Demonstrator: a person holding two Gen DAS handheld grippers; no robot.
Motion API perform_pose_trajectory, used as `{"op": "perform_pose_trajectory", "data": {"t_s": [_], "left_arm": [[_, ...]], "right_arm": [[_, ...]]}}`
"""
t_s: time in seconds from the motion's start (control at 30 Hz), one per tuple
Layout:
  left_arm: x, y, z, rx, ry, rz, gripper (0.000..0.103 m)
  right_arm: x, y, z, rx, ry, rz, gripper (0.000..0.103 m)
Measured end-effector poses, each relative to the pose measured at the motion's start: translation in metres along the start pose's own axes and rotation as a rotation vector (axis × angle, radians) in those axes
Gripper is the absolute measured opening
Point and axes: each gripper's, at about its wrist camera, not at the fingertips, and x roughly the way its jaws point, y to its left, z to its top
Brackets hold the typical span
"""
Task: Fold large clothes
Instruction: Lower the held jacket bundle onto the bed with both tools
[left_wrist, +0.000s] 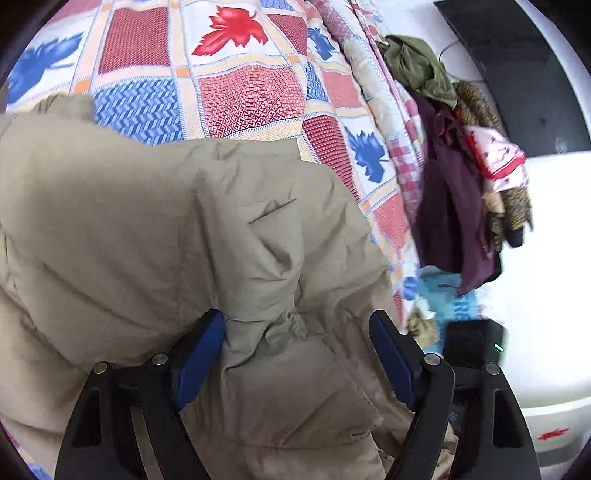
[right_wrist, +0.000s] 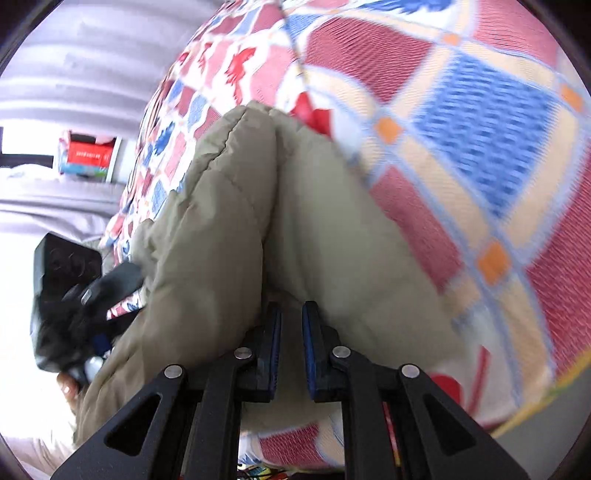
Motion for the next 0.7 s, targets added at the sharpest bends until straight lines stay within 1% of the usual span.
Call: {"op": "perform_pose_trajectory", "data": {"t_s": [0.03, 0.07, 0.1, 0.13, 0.17, 0.2, 0.27, 0.3, 0.37, 0.43, 0.47, 0.5, 0.57, 0.63, 0.67, 0.7], "left_arm": [[0.000, 0.000, 0.000, 0.006, 0.003, 0.015, 0.080], [0.002, -0.002, 0.001, 0.011, 0.007, 0.027, 0.080], [-0.001, 0.000, 0.000, 0.014, 0.009, 0.034, 0.080], [0.000, 0.000, 0.001, 0.017, 0.010, 0.042, 0.080], [0.000, 0.000, 0.001, 0.022, 0.011, 0.049, 0.080], [0.000, -0.001, 0.001, 0.028, 0.011, 0.058, 0.080], [0.001, -0.005, 0.001, 0.053, 0.012, 0.081, 0.080], [0.001, -0.006, 0.000, 0.064, 0.012, 0.093, 0.080], [-0.002, -0.011, 0.001, 0.086, 0.004, 0.114, 0.080], [-0.014, -0.016, 0.002, 0.109, -0.032, 0.124, 0.080], [-0.022, -0.017, 0.003, 0.120, -0.061, 0.130, 0.080], [-0.034, -0.018, 0.003, 0.135, -0.100, 0.146, 0.080], [-0.062, -0.012, 0.004, 0.150, -0.193, 0.202, 0.080], [-0.086, 0.002, 0.004, 0.137, -0.261, 0.230, 0.080], [-0.095, 0.011, 0.003, 0.127, -0.289, 0.254, 0.080], [-0.102, 0.022, 0.003, 0.123, -0.312, 0.299, 0.080]], "right_arm": [[-0.006, -0.003, -0.004, 0.006, -0.004, 0.001, 0.019], [-0.013, -0.005, -0.007, 0.009, -0.010, 0.004, 0.034], [-0.025, -0.007, -0.010, 0.012, -0.023, 0.009, 0.060], [-0.037, -0.008, -0.016, 0.013, -0.044, 0.019, 0.070], [-0.049, -0.007, -0.023, 0.013, -0.070, 0.039, 0.077], [-0.061, -0.005, -0.030, 0.010, -0.087, 0.068, 0.077], [-0.070, 0.003, -0.037, -0.002, -0.089, 0.114, 0.079], [-0.072, 0.008, -0.038, -0.009, -0.086, 0.137, 0.082], [-0.068, 0.022, -0.043, -0.033, -0.056, 0.185, 0.083], [-0.053, 0.037, -0.038, -0.072, -0.024, 0.193, 0.083], [-0.043, 0.044, -0.037, -0.091, -0.016, 0.164, 0.083], [-0.032, 0.052, -0.034, -0.114, -0.006, 0.107, 0.083], [-0.018, 0.062, -0.031, -0.145, -0.016, 0.016, 0.081], [-0.013, 0.069, -0.026, -0.181, -0.059, -0.080, 0.038], [-0.010, 0.072, -0.024, -0.214, -0.055, -0.130, 0.019], [-0.011, 0.072, -0.023, -0.231, -0.062, -0.166, 0.016]]}}
